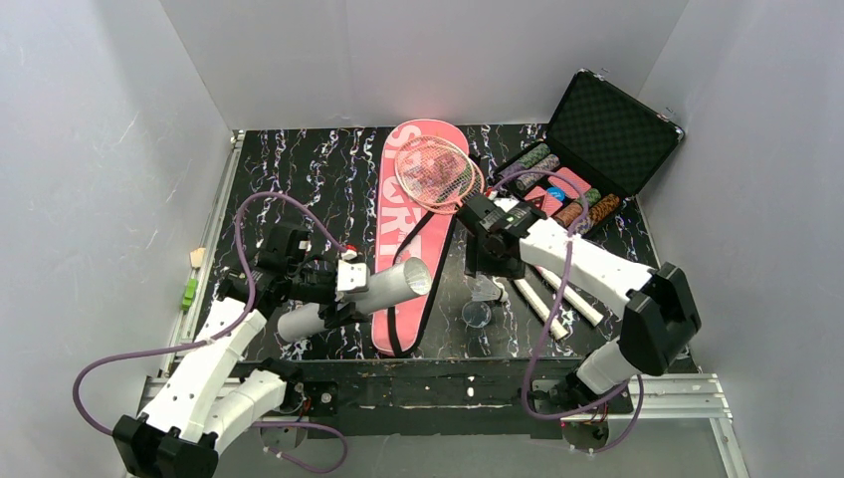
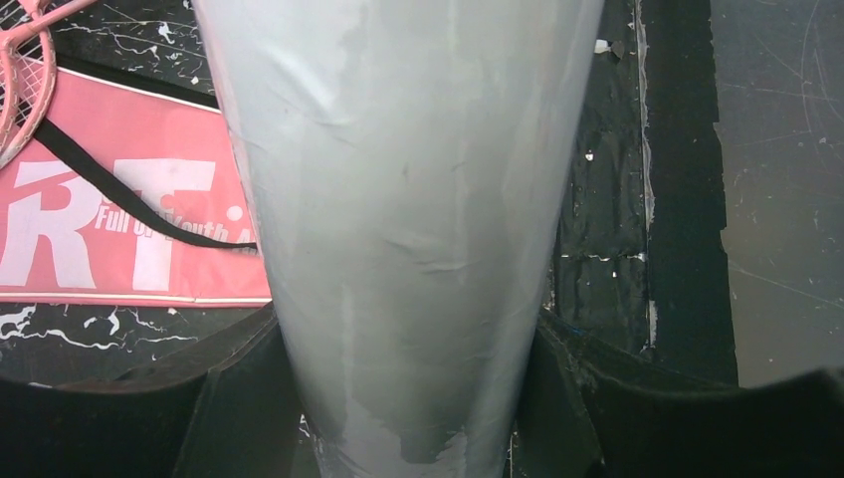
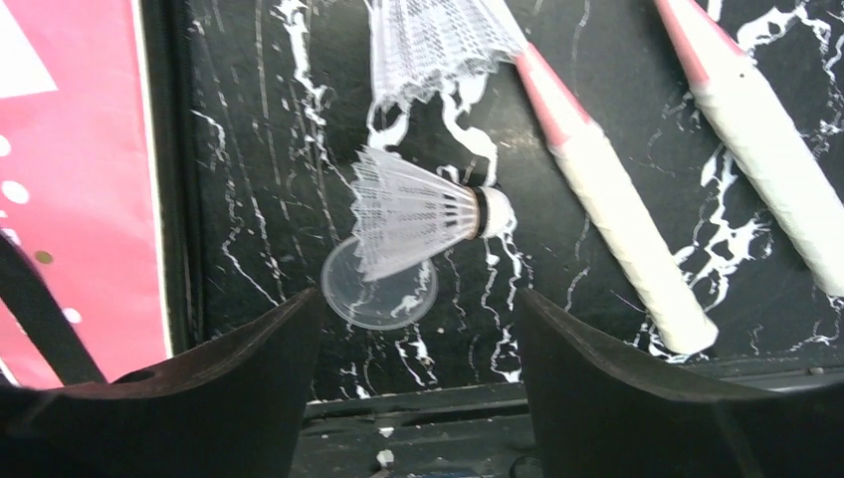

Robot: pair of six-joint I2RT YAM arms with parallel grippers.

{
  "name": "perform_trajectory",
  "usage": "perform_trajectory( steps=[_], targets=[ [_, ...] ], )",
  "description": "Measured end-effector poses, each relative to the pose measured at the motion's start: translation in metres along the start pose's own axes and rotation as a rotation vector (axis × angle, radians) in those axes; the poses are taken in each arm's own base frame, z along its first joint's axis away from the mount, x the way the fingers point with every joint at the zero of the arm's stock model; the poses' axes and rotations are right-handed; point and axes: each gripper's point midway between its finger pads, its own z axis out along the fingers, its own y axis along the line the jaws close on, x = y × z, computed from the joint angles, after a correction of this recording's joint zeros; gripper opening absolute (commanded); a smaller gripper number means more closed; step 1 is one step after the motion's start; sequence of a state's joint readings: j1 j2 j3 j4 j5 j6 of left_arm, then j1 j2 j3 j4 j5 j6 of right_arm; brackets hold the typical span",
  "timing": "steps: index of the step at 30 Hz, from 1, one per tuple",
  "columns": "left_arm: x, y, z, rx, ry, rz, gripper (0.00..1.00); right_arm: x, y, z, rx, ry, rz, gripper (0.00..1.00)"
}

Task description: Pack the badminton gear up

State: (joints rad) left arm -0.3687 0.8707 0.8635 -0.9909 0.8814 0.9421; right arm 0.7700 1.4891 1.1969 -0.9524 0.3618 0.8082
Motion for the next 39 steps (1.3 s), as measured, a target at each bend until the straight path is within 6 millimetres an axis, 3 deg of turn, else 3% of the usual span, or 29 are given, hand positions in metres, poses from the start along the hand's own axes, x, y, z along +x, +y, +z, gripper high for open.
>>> perform_trajectory(
  steps=[4,8,26,32,39],
  targets=[
    [-0.001,0.0,-0.001,-0.006,-0.001,0.007,0.49,-0.003,0.015,0.008,0.005,0.001,-0.024,0.67],
    [-0.002,-0.001,-0.003,-0.014,-0.003,0.017,0.5,0.006,0.018,0.023,0.046,0.036,-0.056,0.63],
    [-0.003,-0.003,-0.004,-0.017,-0.01,0.026,0.49,0.011,0.012,0.049,0.166,0.027,-0.091,0.5],
    [-0.004,-0.003,-0.004,-0.017,-0.01,0.025,0.49,0.01,0.013,0.055,0.175,0.019,-0.088,0.35],
    [-0.004,-0.003,-0.004,-0.015,-0.013,0.025,0.49,0.005,0.011,0.052,0.181,-0.006,-0.082,0.08]
  ],
)
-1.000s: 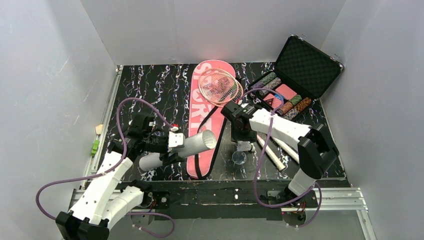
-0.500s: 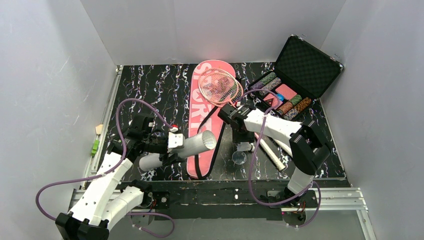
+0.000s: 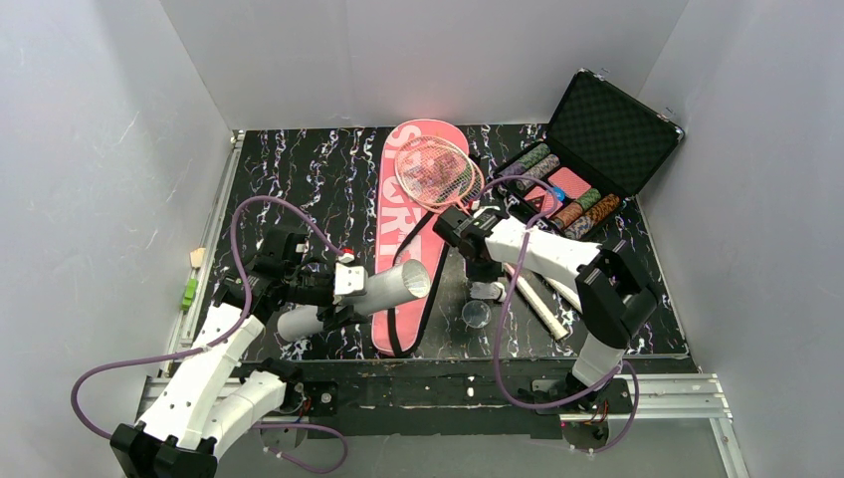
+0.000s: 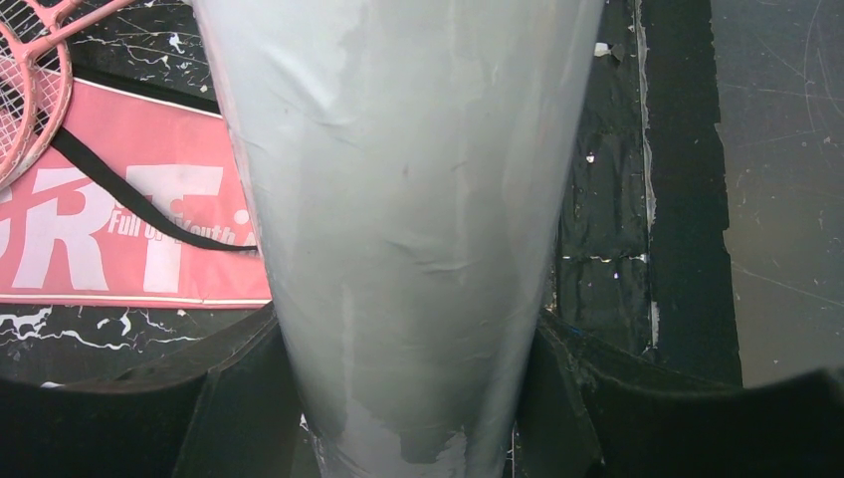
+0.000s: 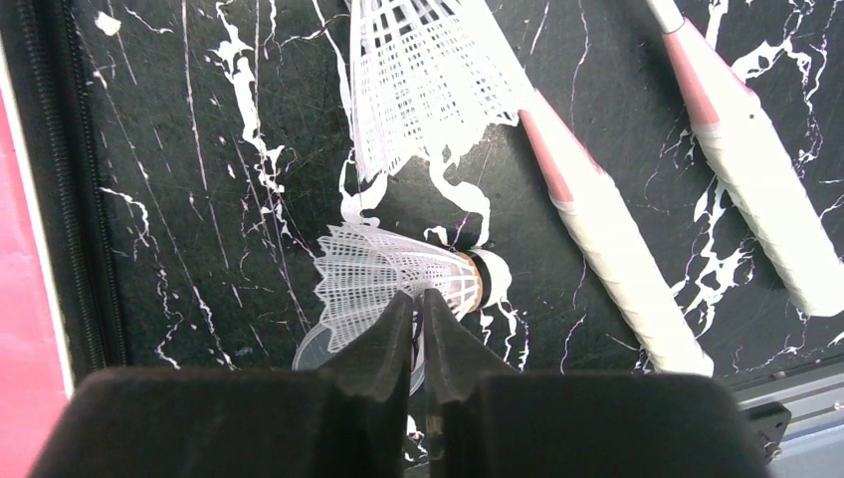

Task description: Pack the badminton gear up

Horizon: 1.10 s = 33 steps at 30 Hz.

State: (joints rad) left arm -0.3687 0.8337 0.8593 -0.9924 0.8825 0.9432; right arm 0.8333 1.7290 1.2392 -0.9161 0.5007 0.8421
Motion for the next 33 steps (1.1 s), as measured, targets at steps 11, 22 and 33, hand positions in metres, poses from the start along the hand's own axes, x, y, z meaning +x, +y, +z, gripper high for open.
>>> perform_trajectory(
  steps=[11,22,33],
  targets=[
    [0.0,0.0,0.0,0.0,0.0,0.002,0.5,-0.014,-0.012,-0.04,-0.082,-0.072,0.05,0.01],
    [0.002,-0.002,0.0,0.009,0.007,0.016,0.48,-0.034,-0.051,-0.232,-0.787,-0.391,0.269,0.01],
    [0.002,-0.002,0.0,0.011,0.008,0.013,0.46,-0.026,-0.01,-0.294,-1.199,-0.358,0.227,0.01]
  ],
)
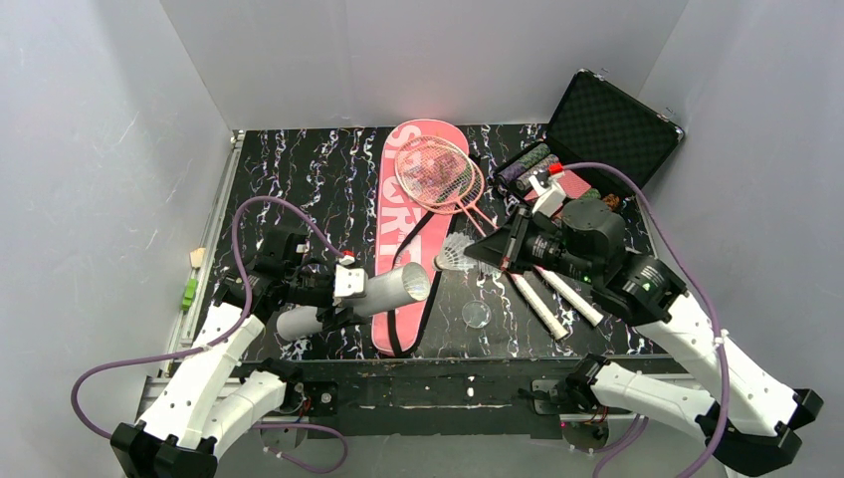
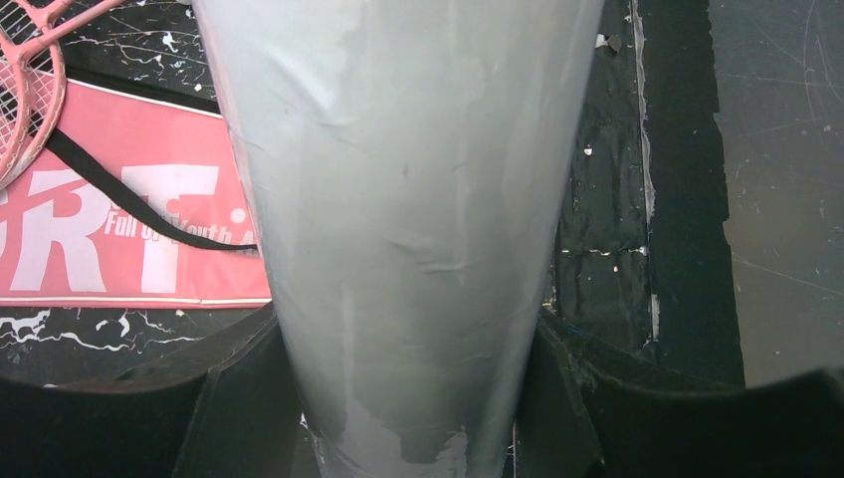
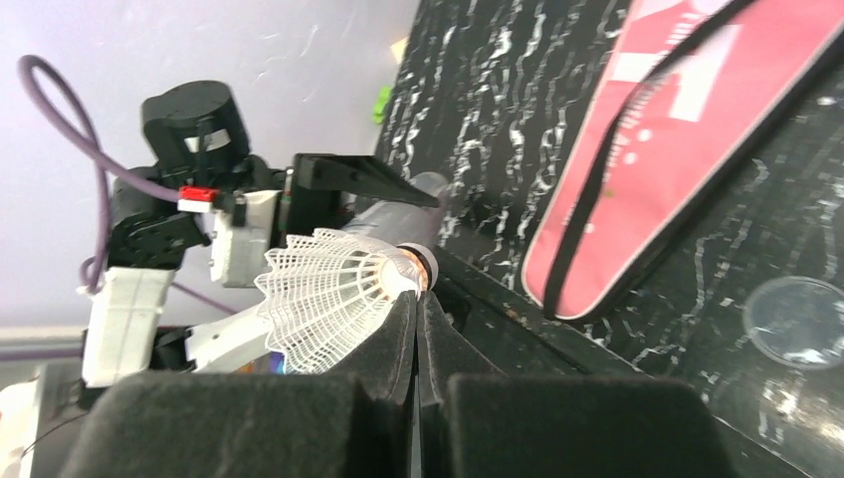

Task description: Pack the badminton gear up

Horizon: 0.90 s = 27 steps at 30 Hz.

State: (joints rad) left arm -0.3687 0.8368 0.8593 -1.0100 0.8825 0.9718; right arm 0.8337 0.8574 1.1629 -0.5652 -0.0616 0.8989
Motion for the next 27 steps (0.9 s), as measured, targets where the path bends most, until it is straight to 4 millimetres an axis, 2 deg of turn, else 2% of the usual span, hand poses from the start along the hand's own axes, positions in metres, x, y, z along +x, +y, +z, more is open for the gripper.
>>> perform_trajectory(
  steps=[4,11,15,23,24,27],
  targets=[
    [0.0,0.0,0.0,0.0,0.0,0.0,0.46,0.003,0.018,0.009,-0.078,0.034,0.009,0.01],
    [0.0,0.0,0.0,-0.001,0.0,-0.003,0.45,0.008,0.04,0.009,-0.173,0.06,0.008,0.01],
    [0.0,0.0,0.0,-0.001,0.0,-0.003,0.44,0.018,0.038,0.016,-0.176,0.094,0.009,0.01],
    [0.0,0.0,0.0,-0.001,0.0,-0.007,0.43,0.043,0.018,0.037,-0.116,0.166,0.012,0.01],
    [0.0,0.0,0.0,-0.001,0.0,-0.007,0.43,0.044,0.018,0.038,-0.11,0.166,0.011,0.03],
    [0.0,0.0,0.0,-0.001,0.0,-0.01,0.41,0.045,0.017,0.041,-0.104,0.164,0.006,0.28]
  ],
)
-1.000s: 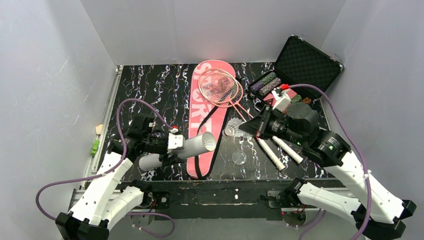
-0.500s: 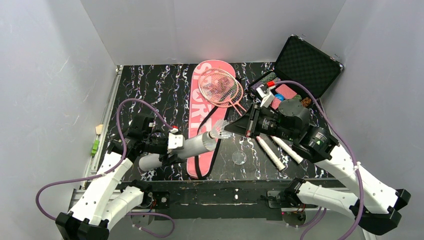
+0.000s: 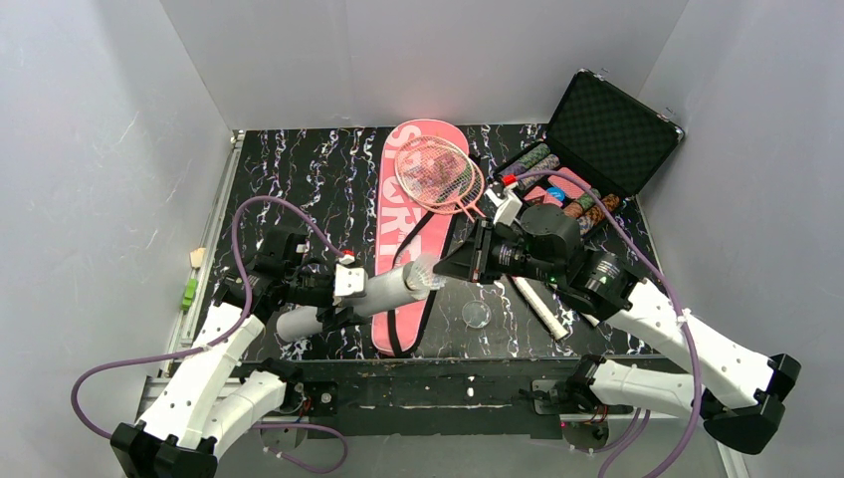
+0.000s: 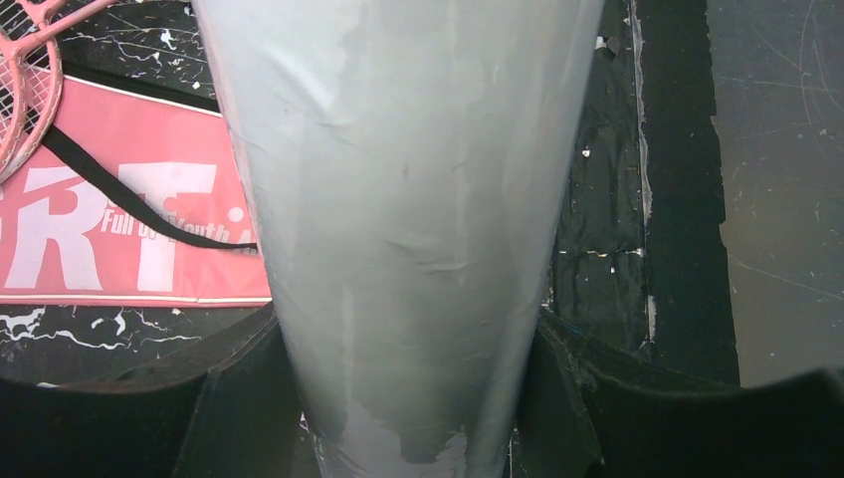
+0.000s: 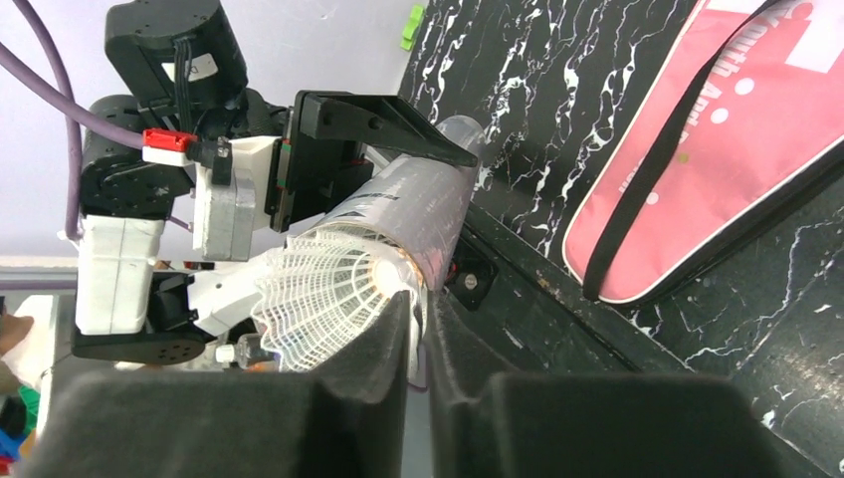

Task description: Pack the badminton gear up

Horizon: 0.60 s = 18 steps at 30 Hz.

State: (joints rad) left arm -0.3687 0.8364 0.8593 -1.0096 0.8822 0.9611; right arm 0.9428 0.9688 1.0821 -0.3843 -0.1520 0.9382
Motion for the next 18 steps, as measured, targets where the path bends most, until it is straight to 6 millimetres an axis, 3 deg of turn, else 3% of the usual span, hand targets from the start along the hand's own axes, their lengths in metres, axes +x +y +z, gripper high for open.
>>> perform_trajectory(
  steps=[4,18],
  targets=[
    [0.0,0.0,0.0,0.0,0.0,-0.001,0.41,0.0,-0.005,0.003,0.023,-0.002,-0.008,0.41],
    [0.0,0.0,0.0,0.002,0.0,-0.003,0.4,0.005,-0.014,-0.001,0.061,0.008,-0.046,0.53]
  ],
)
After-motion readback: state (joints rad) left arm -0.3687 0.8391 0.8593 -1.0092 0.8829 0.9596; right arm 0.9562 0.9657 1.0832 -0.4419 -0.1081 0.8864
